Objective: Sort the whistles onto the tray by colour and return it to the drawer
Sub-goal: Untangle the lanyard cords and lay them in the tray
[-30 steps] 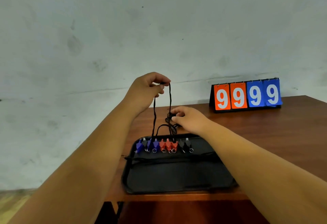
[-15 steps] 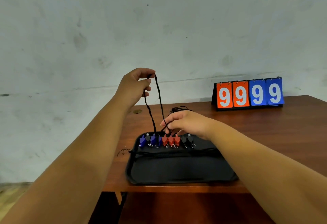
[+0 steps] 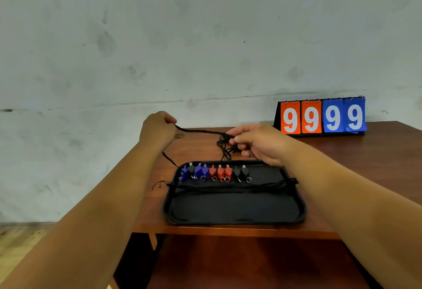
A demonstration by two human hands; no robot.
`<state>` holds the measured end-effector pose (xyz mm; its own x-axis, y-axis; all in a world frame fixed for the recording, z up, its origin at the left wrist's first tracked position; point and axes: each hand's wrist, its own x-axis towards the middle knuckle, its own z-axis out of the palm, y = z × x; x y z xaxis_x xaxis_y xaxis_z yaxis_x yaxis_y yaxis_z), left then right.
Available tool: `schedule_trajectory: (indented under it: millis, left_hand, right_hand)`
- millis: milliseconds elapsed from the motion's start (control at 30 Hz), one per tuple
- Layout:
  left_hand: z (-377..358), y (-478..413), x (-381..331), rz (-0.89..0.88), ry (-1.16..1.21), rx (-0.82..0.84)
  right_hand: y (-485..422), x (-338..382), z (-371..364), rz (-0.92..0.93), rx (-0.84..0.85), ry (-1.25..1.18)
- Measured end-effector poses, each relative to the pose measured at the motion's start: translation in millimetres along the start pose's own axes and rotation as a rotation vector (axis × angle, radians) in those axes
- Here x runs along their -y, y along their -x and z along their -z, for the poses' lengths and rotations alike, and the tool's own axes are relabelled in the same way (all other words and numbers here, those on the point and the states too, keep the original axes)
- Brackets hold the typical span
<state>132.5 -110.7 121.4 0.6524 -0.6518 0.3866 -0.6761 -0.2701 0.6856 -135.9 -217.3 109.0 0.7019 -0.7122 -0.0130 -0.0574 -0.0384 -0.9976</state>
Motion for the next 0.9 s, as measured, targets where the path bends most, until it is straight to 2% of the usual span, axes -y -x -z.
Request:
schedule_trajectory:
  millis: [100, 200, 300, 367, 467, 600, 800, 900]
  left_hand:
    - [-2, 10, -2, -0.007, -0.102, 0.074]
    - [-6, 29, -22, -0.145, 0.028, 0.300]
    - [-17, 52, -42, -0.138, 0.218, 0.541]
    - [-29, 61, -48, -0.130, 0.271, 0.596]
    - [-46, 71, -51, -0.176, 0.334, 0.587]
    - [-56, 75, -49, -0.187, 0.400, 0.490]
    - [-50, 71, -48, -0.221, 0.344, 0.330]
    - [-42, 67, -48, -0.237, 0.311, 0.302]
  right_hand:
    - [5, 12, 4, 0.055, -0.061, 0.143]
    - [10, 22, 3, 0.127, -0.106, 0.302]
    - [14, 30, -3, 0.202, -0.160, 0.431]
    - [14, 31, -6, 0.241, -0.209, 0.479]
    - [16, 30, -7, 0.266, -0.260, 0.529]
    - [22, 29, -2, 0.273, -0.307, 0.587]
    - [25, 24, 5, 0.266, -0.324, 0.610]
    - [25, 21, 3, 0.226, -0.295, 0.605]
